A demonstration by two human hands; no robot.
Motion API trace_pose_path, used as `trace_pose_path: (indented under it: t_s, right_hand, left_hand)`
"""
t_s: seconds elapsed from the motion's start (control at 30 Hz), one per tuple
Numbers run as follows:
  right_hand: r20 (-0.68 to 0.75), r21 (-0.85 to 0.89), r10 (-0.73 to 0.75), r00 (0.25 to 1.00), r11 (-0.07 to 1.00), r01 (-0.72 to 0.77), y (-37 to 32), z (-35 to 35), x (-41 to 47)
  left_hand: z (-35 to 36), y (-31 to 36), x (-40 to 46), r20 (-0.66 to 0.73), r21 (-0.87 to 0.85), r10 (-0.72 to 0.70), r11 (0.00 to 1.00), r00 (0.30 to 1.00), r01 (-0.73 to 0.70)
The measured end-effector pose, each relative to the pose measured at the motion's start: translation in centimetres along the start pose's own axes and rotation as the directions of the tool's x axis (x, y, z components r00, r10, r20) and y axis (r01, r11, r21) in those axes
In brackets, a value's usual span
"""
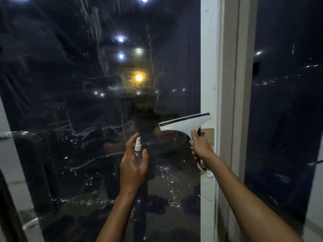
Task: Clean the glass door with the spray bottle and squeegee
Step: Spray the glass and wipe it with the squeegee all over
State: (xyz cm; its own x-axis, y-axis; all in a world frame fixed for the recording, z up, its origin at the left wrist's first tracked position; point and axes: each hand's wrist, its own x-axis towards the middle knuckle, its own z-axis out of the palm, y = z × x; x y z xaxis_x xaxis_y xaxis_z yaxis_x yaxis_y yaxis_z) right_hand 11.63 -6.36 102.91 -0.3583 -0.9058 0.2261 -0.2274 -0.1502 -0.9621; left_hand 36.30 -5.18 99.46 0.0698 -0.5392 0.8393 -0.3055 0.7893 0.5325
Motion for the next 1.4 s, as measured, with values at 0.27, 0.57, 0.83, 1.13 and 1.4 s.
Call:
trace_pose_path:
  t_s: [0.27,0.57,0.83,1.13,1.4]
  right_hand:
    - [0.030,0.068,0.275,0.961,0.959,-0.276,10.3,2.5,-3.5]
    - [-0.093,-0.336,-0.100,0.991,0.940,0.063,11.4,-0.5,-3.8]
    - [0.226,-0.858,-0.283,0.932,0.395,0.328,6.9,-2.1,-1.0]
    - [0.045,-0.937,-0.096,0.994,0.341,0.075,7.9,-11.5,1.6]
    - [0.060,-0.691,-0.108,0.992,0.713,0.119,9.6,-11.6,-1.3]
  left_hand:
    - [1.1,-0.5,-2.1,0.021,0.015,-0.036,0.999,0.999,0.036]
    - [2.2,-0.1,-3.8,0.033,0.046,-0.073,0.996,0.997,0.071]
    - [4.1,-0.2,-4.1,0.067,0.026,-0.093,0.995,0.993,0.092]
    - [5.2,-0.7,-4.0,0.072,0.038,-0.095,0.995,0.993,0.092]
    - [6.9,0.4,-4.3,0.112,0.001,-0.055,0.998,0.992,0.055]
